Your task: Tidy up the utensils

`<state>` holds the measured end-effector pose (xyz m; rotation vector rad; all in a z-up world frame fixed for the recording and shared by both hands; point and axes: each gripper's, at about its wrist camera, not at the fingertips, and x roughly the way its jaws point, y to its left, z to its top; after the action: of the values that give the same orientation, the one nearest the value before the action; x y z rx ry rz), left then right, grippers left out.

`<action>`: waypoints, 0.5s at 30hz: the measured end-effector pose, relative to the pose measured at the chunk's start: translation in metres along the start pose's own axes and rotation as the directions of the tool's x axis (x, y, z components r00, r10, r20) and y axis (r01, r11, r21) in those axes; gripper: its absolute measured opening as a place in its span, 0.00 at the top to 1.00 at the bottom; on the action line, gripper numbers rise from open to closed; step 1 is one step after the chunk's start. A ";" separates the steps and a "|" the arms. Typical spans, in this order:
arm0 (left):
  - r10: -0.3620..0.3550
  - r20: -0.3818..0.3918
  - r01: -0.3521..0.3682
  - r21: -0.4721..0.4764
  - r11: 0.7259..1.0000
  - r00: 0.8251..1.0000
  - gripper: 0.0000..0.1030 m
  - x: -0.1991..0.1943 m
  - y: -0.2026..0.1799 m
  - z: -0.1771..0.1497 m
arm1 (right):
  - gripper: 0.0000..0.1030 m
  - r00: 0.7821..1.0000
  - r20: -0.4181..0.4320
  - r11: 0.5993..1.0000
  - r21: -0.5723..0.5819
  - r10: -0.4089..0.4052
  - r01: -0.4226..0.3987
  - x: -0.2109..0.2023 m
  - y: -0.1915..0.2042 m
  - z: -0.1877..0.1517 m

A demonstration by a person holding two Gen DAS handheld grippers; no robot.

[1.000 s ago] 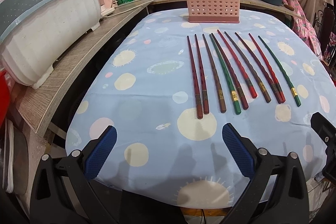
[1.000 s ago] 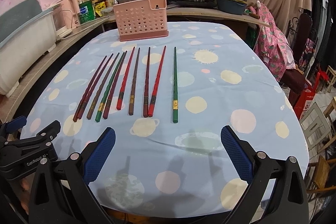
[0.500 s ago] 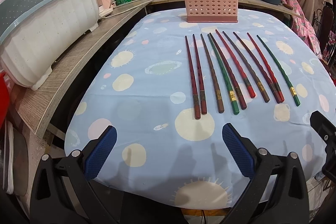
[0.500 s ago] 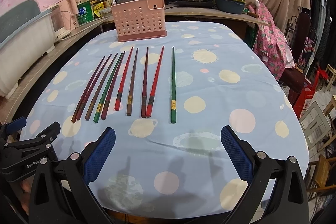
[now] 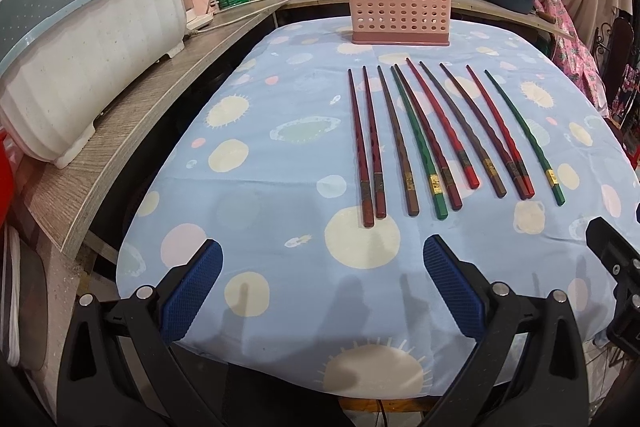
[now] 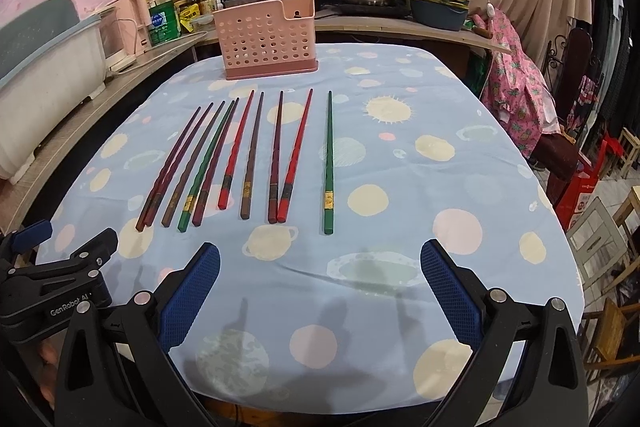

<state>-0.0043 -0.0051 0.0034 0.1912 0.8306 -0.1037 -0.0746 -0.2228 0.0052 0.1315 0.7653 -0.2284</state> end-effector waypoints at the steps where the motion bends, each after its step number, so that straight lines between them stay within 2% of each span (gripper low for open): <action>1: 0.001 -0.001 -0.001 0.000 1.000 1.000 0.07 0.000 0.000 0.000 | 0.07 1.000 0.000 1.000 0.000 0.001 -0.001 0.000 0.000 0.000; 15: -0.007 -0.009 0.007 -0.008 1.000 1.000 0.07 0.003 0.003 -0.002 | 0.07 1.000 -0.005 1.000 -0.007 0.008 -0.008 0.002 0.004 -0.003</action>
<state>-0.0032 -0.0020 0.0003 0.1819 0.8402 -0.1060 -0.0739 -0.2188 0.0017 0.1289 0.7705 -0.2182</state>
